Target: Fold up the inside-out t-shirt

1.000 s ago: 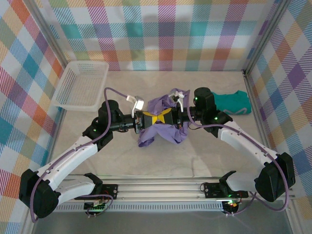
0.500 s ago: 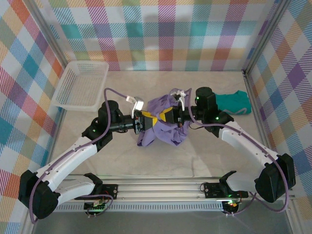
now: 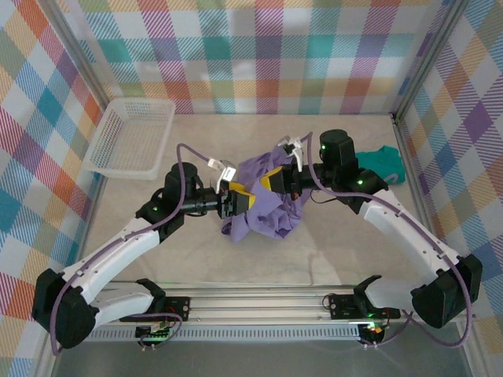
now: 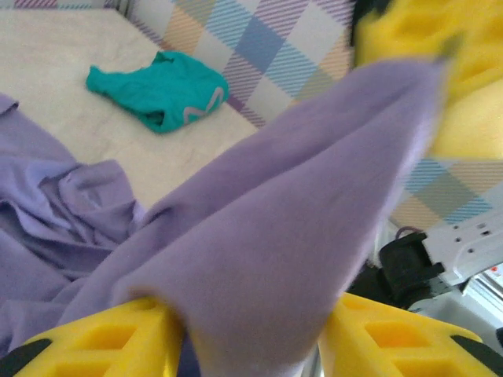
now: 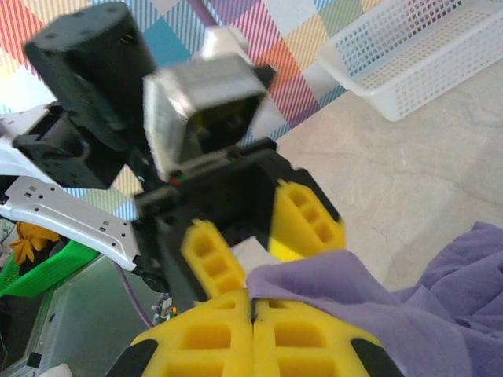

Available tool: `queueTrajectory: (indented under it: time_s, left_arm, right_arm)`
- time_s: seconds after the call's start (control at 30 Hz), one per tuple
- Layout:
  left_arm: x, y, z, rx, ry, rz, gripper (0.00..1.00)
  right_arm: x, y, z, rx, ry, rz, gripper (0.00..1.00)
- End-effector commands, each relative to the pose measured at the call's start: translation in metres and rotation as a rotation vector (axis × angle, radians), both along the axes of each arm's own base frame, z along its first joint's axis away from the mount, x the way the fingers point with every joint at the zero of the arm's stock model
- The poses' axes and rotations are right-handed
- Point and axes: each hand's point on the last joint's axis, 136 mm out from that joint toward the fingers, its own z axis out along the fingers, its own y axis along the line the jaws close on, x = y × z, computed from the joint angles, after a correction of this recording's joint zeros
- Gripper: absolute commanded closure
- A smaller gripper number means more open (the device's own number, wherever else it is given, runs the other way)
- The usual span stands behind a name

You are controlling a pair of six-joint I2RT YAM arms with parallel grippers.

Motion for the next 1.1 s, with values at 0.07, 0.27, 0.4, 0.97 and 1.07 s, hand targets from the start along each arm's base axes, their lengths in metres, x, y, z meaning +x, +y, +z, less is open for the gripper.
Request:
queueTrajectory:
  time_s: [0.07,0.27,0.4,0.97,1.07]
  left_arm:
    - [0.023,0.001,-0.009,0.087,-0.01,0.083,0.54]
    - [0.013,0.006,0.001,0.073,-0.076,0.065,0.42]
    - [0.006,0.005,0.013,0.049,-0.157,0.049,0.27]
    - [0.062,-0.003,-0.01,0.114,-0.048,0.25,0.97]
    - [0.063,0.007,-0.006,0.063,-0.04,0.304,1.0]
  right_arm:
    - [-0.006,-0.005,-0.004,-0.066,0.008,0.016,1.0]
    - [0.004,0.005,-0.017,-0.077,0.031,0.02,1.0]
    - [0.006,0.007,-0.018,-0.081,0.033,0.028,1.0]
    - [0.057,0.004,-0.032,-0.152,0.139,-0.178,0.86]
    - [0.068,-0.009,-0.039,-0.195,0.086,-0.284,0.7]
